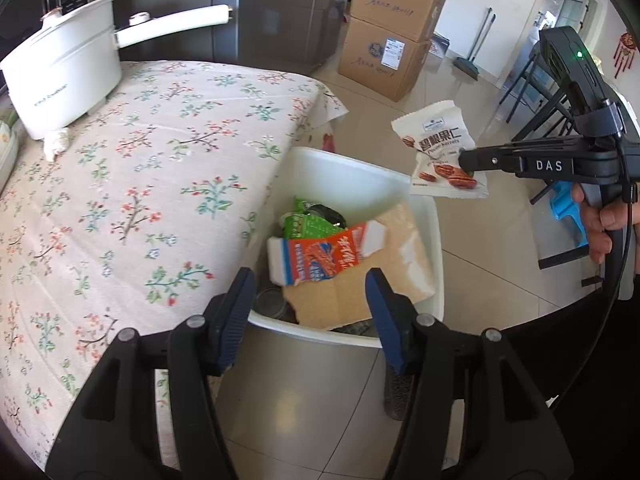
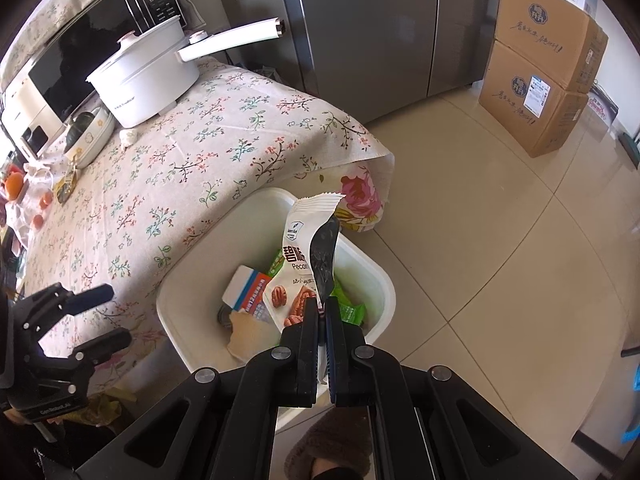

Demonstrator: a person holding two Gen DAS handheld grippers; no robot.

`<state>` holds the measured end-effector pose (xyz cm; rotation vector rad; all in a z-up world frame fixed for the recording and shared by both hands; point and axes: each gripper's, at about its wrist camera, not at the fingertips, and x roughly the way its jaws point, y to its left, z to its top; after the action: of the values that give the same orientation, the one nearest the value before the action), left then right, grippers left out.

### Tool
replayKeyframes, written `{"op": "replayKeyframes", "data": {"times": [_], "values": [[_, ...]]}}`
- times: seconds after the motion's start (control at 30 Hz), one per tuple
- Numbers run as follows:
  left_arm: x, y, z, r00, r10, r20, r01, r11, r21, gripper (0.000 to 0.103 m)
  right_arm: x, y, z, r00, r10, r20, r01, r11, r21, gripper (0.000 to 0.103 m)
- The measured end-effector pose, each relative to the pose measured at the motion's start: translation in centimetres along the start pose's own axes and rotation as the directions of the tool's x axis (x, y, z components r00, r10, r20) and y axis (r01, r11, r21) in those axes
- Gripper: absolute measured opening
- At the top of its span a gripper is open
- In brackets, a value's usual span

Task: Collect trash
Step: 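Carry the orange box and nut pouch over the white bin and release both, then grasp the yellow snack bag with the left gripper while the right gripper grasps the white tissue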

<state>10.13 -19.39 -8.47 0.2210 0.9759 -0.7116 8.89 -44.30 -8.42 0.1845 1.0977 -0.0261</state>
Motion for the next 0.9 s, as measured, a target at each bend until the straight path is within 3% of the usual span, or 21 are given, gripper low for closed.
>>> {"op": "replayKeyframes", "data": {"times": [0.13,0.33,0.47,0.9], "values": [[-0.8,0.7,-0.3,0.999,0.052,0.008,-0.052,0.999,-0.009,0.077,0.4,0.5,0.0,1.000,0.000,-0.014,-0.001,1.000,-0.013,0.005],[-1.5,2.1,-0.8,0.994,0.112,0.004,-0.112,0.993,-0.040,0.083,1.1,1.3,0.1,0.999,-0.001,-0.038,0.001,1.000,-0.018,0.010],[-2.0,2.8,-1.1,0.992,0.128,0.003,-0.127,0.990,-0.058,0.085,1.0,1.7,0.3,0.999,0.006,-0.033,-0.006,1.000,0.014,0.056],[-4.1,5.5,-2.2,0.982,0.189,0.018,-0.185,0.975,-0.123,0.088,0.3,5.3,1.7,1.000,0.027,0.007,-0.027,0.999,-0.028,0.068]]}}
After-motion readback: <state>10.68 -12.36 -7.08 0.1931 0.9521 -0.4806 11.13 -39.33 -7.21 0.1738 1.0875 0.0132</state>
